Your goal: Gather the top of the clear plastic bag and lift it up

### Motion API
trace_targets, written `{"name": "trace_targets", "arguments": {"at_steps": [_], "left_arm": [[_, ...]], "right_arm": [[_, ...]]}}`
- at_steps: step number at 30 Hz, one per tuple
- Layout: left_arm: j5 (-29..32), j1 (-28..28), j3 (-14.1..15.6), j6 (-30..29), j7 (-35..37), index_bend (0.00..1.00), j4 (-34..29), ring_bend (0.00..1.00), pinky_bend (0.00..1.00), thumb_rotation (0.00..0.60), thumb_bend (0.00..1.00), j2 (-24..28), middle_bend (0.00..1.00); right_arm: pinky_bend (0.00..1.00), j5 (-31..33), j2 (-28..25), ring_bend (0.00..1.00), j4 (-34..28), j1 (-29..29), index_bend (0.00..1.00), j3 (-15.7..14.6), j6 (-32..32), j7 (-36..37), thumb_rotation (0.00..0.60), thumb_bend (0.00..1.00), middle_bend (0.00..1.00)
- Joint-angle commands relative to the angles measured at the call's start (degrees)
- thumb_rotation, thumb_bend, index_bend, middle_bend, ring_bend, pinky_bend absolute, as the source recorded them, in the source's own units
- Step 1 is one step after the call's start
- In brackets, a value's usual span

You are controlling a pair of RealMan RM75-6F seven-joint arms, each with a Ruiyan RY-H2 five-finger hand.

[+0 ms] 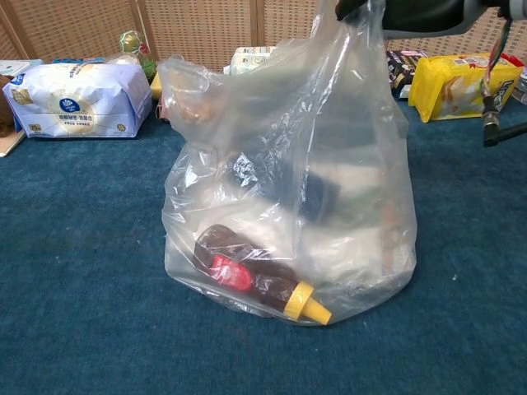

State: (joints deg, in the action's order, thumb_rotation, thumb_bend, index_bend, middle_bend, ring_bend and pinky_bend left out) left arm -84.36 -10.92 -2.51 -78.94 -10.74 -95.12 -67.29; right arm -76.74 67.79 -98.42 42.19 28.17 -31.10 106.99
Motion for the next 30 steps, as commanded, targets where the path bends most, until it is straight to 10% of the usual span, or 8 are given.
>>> {"name": "trace_targets", "arguments": {"at_steps": [1, 30], "left_arm": [[-0.08, -0.19, -0.03, 0.14, -0.20, 0.43, -0.16, 0.40, 0.37, 0.314, 0.22, -0.14, 0.45], [-2.88, -2.73, -2.48, -1.84, 0.53, 0.43, 0.44, 0.40, 0.37, 0.320, 0.22, -0.77, 0.45]], "right_arm": [[0.79, -1.74, -3.07, 0.76, -1.77, -2.04, 0.53, 0.07, -0.65, 1.69, 0.600, 0.16, 0.67], [0.82, -10.75, -13.43, 0.81, -4.08, -6.83, 0.63, -8.61, -10.26, 11.27, 0.600, 0.16, 0.72]]}}
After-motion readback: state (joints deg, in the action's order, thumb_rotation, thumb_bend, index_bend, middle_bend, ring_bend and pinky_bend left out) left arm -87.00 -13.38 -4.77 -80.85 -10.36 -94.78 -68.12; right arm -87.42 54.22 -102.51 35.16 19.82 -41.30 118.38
